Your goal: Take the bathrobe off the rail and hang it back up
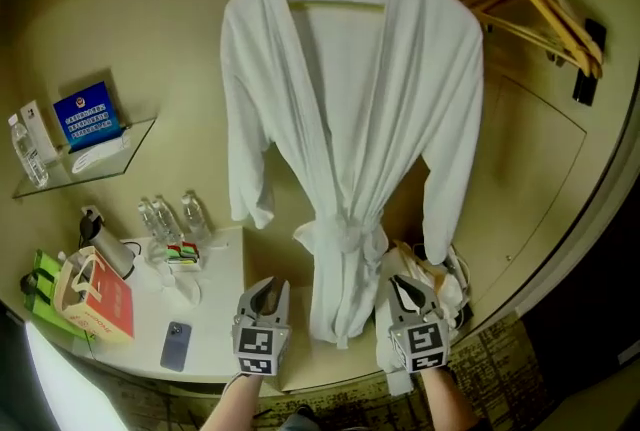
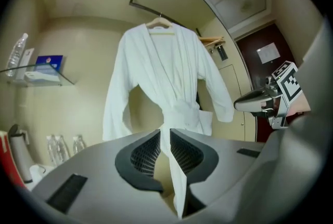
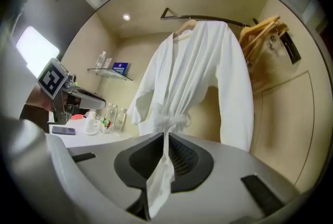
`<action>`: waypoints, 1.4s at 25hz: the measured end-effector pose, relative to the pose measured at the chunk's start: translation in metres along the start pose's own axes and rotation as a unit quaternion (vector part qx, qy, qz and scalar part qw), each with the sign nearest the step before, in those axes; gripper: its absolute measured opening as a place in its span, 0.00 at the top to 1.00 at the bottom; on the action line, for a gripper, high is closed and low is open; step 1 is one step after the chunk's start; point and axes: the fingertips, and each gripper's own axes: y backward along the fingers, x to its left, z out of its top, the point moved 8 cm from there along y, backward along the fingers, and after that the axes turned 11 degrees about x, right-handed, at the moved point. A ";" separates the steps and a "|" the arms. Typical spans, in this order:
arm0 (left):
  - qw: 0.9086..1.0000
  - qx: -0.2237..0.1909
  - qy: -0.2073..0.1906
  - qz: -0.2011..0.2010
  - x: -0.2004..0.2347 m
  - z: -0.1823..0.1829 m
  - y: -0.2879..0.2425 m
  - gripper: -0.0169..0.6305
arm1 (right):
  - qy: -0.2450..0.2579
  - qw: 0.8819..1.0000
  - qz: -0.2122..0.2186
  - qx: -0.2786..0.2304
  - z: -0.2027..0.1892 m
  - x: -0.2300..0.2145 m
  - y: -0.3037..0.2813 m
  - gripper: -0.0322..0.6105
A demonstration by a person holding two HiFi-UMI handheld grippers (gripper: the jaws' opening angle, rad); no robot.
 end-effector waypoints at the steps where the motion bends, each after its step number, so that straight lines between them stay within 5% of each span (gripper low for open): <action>1: 1.000 -0.015 -0.017 0.001 0.006 0.016 -0.008 0.88 | 0.021 1.000 -0.015 -0.012 0.018 -0.004 -0.005 0.87; 9: 0.980 -0.124 -0.156 -0.001 0.050 0.149 -0.059 0.75 | 0.165 0.974 -0.114 -0.103 0.167 -0.035 -0.030 0.73; 19: 0.943 -0.254 -0.212 0.032 0.097 0.309 -0.071 0.66 | 0.242 0.925 -0.230 -0.180 0.313 -0.069 -0.035 0.59; 25: 0.912 -0.292 -0.278 0.078 0.116 0.397 -0.069 0.63 | 0.264 0.900 -0.260 -0.231 0.393 -0.106 -0.022 0.59; 32: 0.886 -0.314 -0.316 0.129 0.123 0.486 -0.062 0.63 | 0.293 0.878 -0.284 -0.250 0.472 -0.144 -0.017 0.57; 35: 0.882 -0.309 -0.331 0.129 0.121 0.514 -0.062 0.63 | 0.324 0.872 -0.286 -0.228 0.496 -0.149 -0.023 0.57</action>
